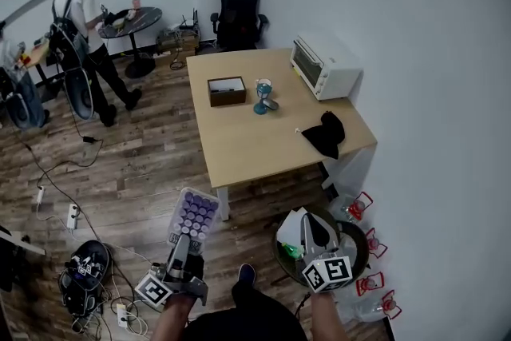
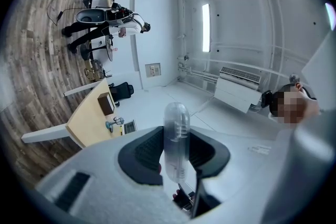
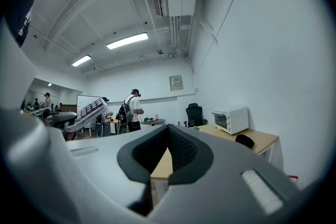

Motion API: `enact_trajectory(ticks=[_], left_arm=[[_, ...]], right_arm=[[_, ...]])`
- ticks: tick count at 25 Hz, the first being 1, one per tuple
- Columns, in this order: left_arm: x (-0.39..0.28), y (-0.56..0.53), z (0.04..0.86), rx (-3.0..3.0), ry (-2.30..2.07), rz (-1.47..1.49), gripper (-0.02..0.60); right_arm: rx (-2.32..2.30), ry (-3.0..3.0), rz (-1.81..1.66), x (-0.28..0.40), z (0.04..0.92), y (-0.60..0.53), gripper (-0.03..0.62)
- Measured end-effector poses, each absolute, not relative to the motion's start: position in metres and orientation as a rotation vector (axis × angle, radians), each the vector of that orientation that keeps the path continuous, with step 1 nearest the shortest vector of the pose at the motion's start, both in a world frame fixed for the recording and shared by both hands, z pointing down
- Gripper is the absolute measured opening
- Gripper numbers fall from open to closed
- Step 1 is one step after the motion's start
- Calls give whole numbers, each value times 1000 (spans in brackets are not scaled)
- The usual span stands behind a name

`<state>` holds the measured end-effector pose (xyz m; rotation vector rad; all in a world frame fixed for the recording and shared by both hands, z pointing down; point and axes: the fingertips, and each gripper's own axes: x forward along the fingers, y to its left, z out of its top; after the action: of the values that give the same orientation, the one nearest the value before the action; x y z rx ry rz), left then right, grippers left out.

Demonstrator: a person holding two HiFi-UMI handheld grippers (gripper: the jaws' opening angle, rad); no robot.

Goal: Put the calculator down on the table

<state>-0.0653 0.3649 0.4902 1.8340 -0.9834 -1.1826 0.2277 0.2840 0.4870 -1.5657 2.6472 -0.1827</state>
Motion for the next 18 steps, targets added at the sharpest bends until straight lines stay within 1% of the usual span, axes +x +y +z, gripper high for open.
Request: enact_trajectory(ticks=[9,18], left_arm=[[-63,277,487,1812,-1032,-1229,101],[-74,213,489,1775,-1077,-1237,101]], right_arm=[[-1481,2711,-208,232,491,177,2],[-1397,2750,-241,210,492,117,2]])
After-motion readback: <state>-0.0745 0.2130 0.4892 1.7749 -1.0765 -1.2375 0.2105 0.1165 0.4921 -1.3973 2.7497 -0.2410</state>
